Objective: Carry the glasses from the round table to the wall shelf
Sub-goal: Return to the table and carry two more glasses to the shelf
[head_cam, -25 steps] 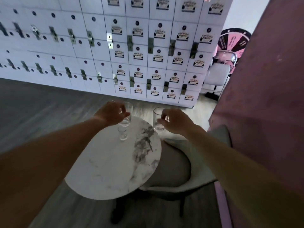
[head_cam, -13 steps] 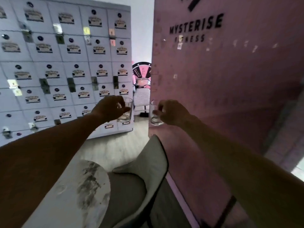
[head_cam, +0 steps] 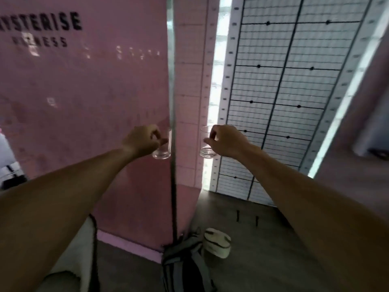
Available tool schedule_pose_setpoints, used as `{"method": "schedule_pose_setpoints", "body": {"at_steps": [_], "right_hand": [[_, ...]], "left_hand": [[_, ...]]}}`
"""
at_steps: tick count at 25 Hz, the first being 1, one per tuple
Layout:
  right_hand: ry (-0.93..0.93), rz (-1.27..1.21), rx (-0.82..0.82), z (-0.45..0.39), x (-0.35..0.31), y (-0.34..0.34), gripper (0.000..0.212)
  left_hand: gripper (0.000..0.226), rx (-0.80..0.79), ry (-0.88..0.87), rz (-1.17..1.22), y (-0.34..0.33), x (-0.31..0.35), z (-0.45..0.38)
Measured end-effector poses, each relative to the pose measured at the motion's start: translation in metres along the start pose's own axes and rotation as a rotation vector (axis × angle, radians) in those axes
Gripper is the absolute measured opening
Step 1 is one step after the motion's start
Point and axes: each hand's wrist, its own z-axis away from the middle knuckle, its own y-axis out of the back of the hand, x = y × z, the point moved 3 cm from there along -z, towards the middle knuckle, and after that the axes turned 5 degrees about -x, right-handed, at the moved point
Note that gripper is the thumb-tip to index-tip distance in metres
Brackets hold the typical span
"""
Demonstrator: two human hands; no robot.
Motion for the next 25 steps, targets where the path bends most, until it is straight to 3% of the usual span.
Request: {"method": "schedule_pose_setpoints", "body": {"at_steps": [5, 11, 18, 25], "right_hand": [[-0.313, 0.078, 0.101, 0.113, 0.113, 0.075, 0.022], [-0.605, 0.166, 0.235, 0.260, 0.203, 0.170, 0.024], [-0.758, 0.232, 0.267, 0.412, 0.285, 0.252, 0.024], [-0.913, 0.291, 0.297, 0.548, 0.354, 0.317, 0.019]], "left_hand": [[0.024, -0.142, -0.345, 0.105, -0.073, 0.155, -0.018], [0.021, -0.254, -0.639, 0.247, -0.125, 0.346, 0.012], [0.027, -0.341, -0.824, 0.316, -0.190, 0.532, 0.066], [0.020, -0.389, -0.854, 0.375, -0.254, 0.692, 0.122]]}}
